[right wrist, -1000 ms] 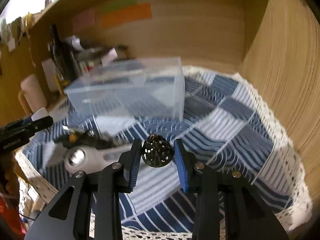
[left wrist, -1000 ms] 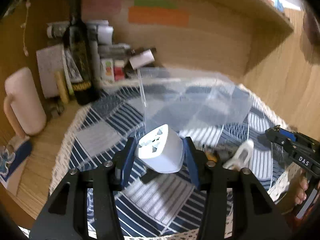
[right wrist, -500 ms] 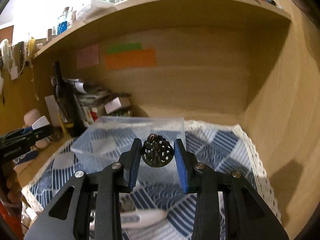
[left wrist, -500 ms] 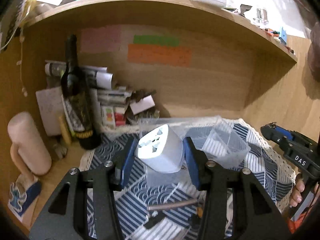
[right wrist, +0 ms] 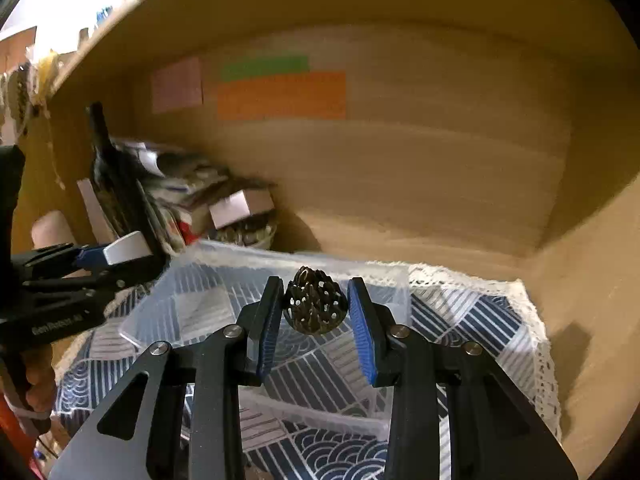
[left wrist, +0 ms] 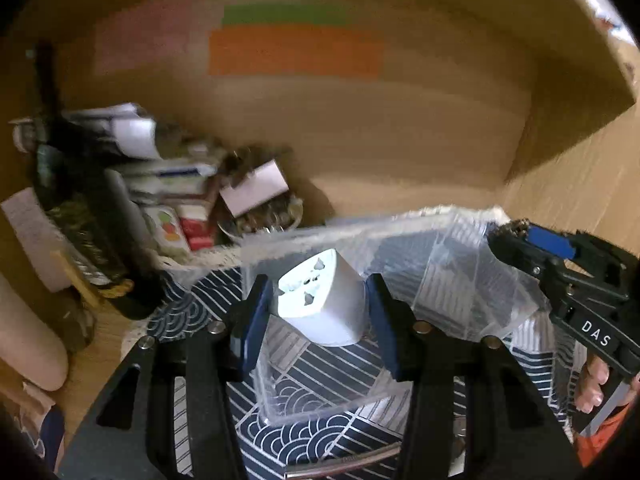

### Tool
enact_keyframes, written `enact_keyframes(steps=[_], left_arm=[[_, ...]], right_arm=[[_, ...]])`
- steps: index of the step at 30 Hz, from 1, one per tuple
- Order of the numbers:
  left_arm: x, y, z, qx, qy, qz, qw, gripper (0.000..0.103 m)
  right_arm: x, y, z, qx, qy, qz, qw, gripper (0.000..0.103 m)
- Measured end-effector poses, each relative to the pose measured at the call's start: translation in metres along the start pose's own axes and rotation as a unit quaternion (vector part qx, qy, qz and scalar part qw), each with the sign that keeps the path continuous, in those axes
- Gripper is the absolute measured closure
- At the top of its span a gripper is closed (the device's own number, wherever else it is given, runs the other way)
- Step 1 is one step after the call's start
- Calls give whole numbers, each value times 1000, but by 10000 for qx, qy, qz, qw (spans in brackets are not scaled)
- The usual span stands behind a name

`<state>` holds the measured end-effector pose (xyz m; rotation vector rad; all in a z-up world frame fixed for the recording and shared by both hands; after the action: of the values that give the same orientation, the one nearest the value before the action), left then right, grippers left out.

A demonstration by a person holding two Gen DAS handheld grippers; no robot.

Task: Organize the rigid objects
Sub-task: 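Carry the adapter into the clear box and open the left gripper while the right drops the spiky ball in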

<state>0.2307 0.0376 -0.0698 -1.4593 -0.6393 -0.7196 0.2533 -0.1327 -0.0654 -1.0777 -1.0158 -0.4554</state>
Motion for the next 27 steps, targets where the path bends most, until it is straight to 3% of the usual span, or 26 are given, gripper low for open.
enact_keyframes(steps=[5, 14, 18, 22, 24, 27], left_arm=[[-6, 36, -8, -102, 122, 419, 9990, 55], [-13, 63, -19, -137, 305, 730, 9968, 55], [-16, 69, -18, -201, 275, 917, 9952, 55], [-15, 60, -17, -311, 213, 859, 9956, 52], [-13, 51, -17, -300, 205, 758, 9965, 43], [-9, 35, -15, -226, 220, 565, 9979, 41]], right_arm=[[-11, 37, -1, 14, -215, 581, 9981, 72], [-29, 80, -8, -29, -266, 1332, 9907, 73], [-31, 83, -7, -69, -263, 1404, 9897, 72], [-28, 77, -7, -97, -203, 1322, 9910, 71], [-25, 71, -6, -80, -180, 1224, 9923, 65], [-20, 57, -4, -94, -209, 1011, 9946, 54]])
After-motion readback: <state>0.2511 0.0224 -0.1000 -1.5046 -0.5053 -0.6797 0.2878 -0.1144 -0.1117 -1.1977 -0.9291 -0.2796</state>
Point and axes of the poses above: each gripper's, at about its wrist camera, not at the fingertips, and y roughly the way its jaws point, z to its left, x to its top, the point moved 4 cm from there along y, roughly the way its jaws point, and after that the axes turned 7 degrees about y, right-handed, at the moved point
